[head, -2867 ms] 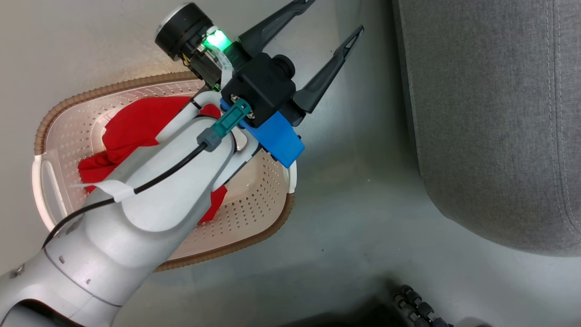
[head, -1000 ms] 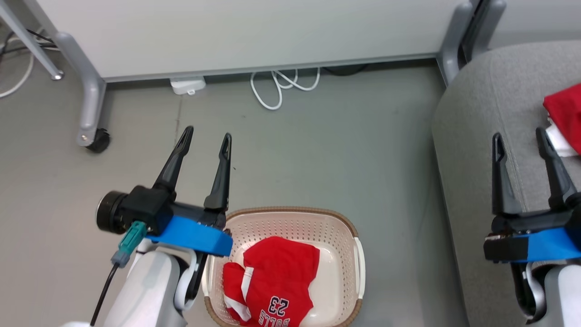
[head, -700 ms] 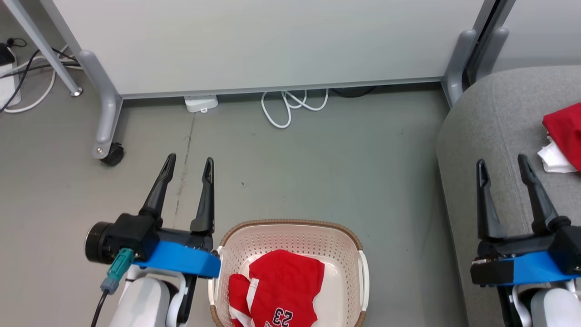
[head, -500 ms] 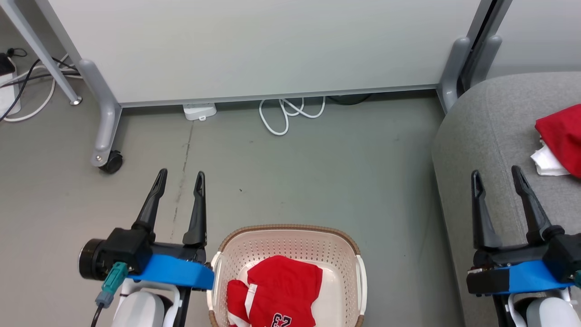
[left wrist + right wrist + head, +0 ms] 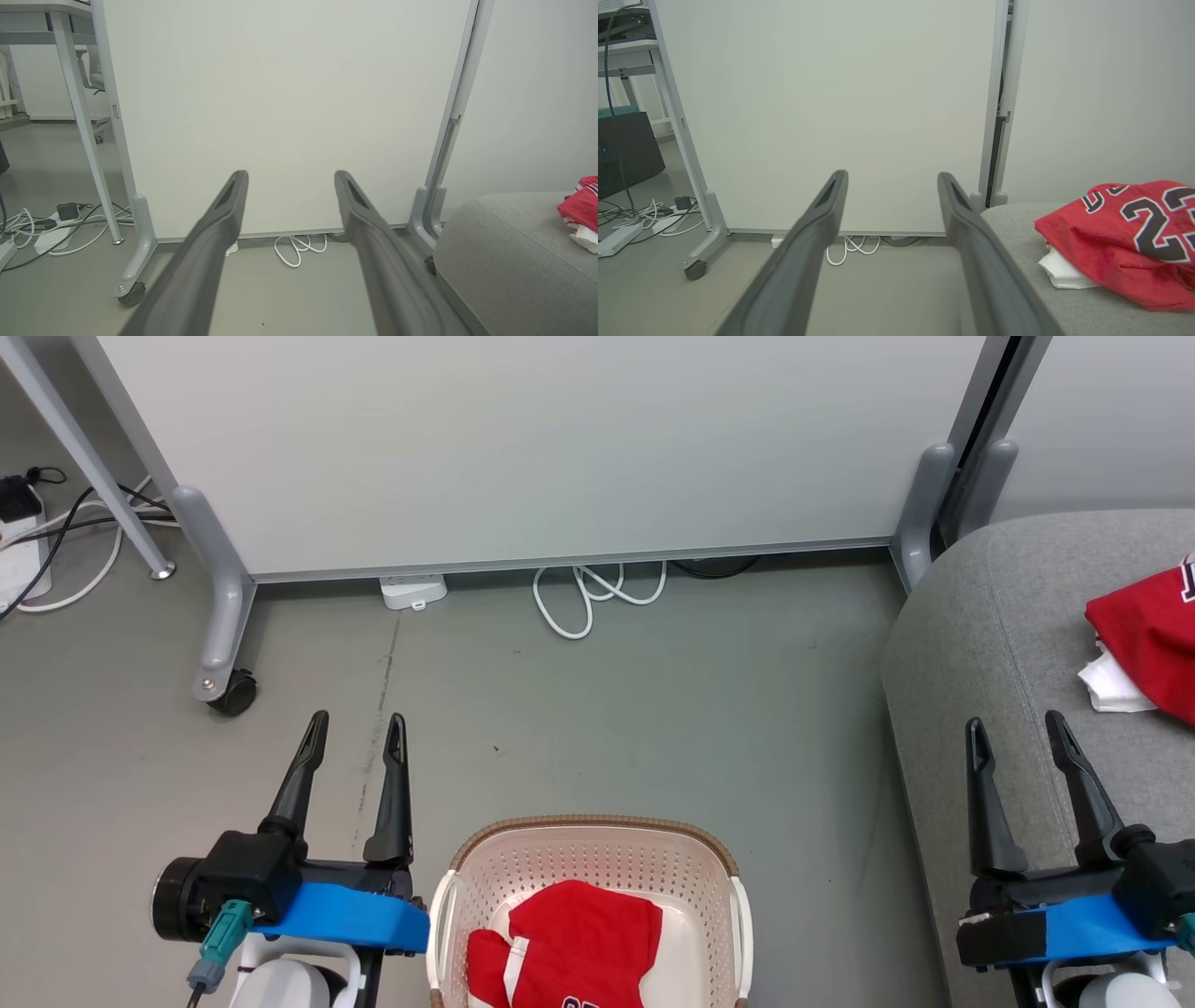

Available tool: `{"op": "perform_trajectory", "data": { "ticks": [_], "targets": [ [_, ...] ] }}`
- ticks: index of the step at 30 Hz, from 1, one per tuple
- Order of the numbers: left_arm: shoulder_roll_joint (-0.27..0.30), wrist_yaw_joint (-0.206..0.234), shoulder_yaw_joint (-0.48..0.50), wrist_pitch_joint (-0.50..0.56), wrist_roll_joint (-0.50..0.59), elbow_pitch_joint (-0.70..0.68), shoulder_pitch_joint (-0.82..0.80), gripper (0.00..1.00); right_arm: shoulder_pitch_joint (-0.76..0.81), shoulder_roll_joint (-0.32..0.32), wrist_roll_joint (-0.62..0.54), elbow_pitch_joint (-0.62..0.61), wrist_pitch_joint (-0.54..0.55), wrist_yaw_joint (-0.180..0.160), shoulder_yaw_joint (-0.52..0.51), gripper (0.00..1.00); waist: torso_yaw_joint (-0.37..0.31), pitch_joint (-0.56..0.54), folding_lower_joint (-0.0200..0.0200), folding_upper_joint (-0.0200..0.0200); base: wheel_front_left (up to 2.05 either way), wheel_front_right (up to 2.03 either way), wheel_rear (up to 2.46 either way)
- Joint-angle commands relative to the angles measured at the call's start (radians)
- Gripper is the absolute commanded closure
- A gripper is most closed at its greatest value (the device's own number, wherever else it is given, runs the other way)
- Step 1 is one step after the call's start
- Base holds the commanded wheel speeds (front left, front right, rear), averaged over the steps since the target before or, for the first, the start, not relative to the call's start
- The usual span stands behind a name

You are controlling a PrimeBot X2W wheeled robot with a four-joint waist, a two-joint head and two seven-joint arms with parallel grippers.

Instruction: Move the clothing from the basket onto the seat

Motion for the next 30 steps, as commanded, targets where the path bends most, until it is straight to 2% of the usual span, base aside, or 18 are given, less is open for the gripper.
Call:
{"op": "perform_trajectory", "data": {
  "ticks": [1, 20, 30],
  "targets": [
    [-0.001, -0.004, 0.008, -0.003, 0.009, -0.005, 0.008, 0.00, 0.014, 0.003, 0.002, 0.003, -0.004, 0.000, 0.004, 0.00, 0.000, -0.001, 0.0001, -0.0001, 0.00, 0.00, 0.00],
    [-0.008, -0.006, 0.001, -0.003, 0.020, 0.008, -0.003, 0.00, 0.005, 0.003, 0.000, 0.010, -0.004, 0.000, 0.016, 0.00, -0.004, 0.004, 0.0001, -0.0001, 0.00, 0.00, 0.00],
    [0.086, -0.006, -0.238, -0.003, -0.033, 0.163, -0.166, 0.00, -0.057, 0.003, -0.021, -0.008, -0.004, 0.001, 0.033, 0.00, -0.021, 0.078, 0.0001, -0.0001, 0.00, 0.00, 0.00]
  ]
}}
